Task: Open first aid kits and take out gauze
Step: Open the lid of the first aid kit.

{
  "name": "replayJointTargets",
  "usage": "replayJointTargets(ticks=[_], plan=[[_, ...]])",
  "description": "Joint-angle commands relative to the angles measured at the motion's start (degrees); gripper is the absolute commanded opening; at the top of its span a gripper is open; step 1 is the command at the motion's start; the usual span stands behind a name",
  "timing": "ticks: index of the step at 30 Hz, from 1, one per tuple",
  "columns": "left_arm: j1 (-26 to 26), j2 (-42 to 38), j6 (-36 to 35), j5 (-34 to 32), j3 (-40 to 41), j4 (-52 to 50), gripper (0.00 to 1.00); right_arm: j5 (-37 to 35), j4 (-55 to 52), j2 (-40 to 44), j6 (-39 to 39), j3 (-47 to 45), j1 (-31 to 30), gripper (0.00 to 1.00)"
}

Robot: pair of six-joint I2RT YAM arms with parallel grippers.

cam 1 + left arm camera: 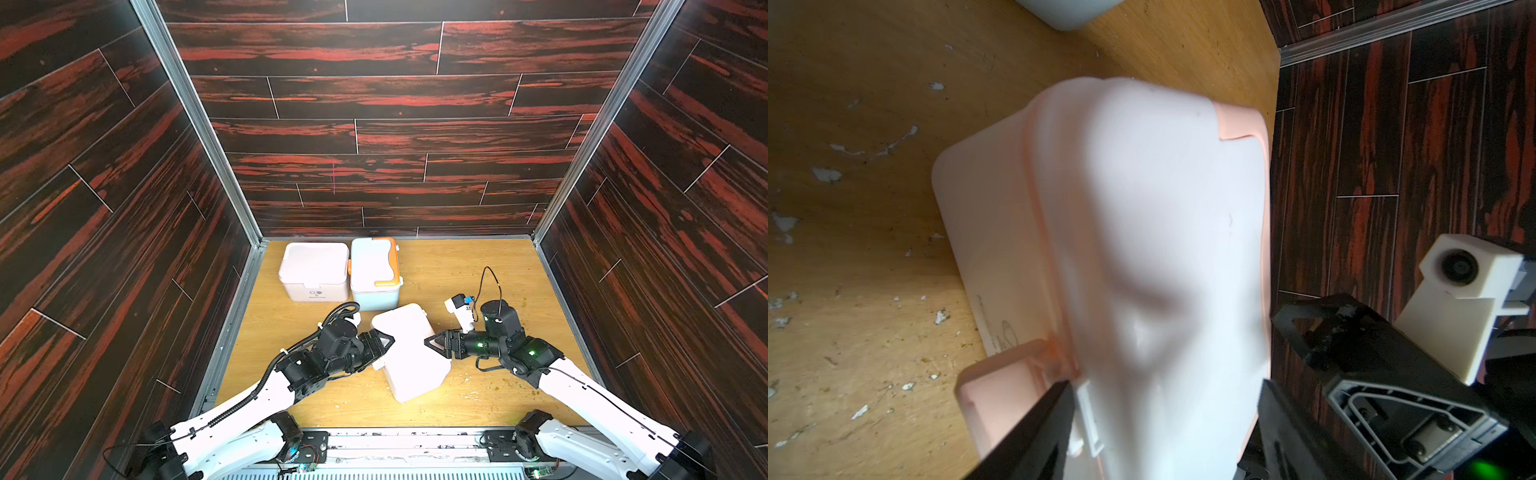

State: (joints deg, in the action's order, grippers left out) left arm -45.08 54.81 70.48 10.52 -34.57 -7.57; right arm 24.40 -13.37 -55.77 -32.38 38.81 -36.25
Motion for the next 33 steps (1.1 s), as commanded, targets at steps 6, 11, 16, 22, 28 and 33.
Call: replayJointTargets(ticks=[6,11,16,22,28,33], plan=[[0.18,1.88,3.25,-0.36,2.14,11.57,0.77,3.14,6.62,-1.08,-7.81,-4.33,-0.07,0.63],[2.22,3.05,3.87,1.86,1.01,15.73,0.79,1.66,13.27,-2.23,-14.53,-6.06,-0.07,0.63],[4.42,3.29,4.18,3.35,0.39,16.1,0.79,-2.14,11.04,-1.3,-13.94,-3.96,-0.08,0.64],[5.44,1.75,4.41,3.46,1.18,14.97,0.79,-11.23,-1.08,5.79,-7.93,1.32,-0.13,0.78],[5.54,0.94,2.94,3.58,1.26,10.4,0.8,-20.44,-9.78,9.21,-4.03,2.25,0.07,0.79],[4.86,5.51,2.21,8.08,-0.14,10.83,0.8,-14.71,-6.33,6.95,-4.17,-1.04,0.51,0.67]])
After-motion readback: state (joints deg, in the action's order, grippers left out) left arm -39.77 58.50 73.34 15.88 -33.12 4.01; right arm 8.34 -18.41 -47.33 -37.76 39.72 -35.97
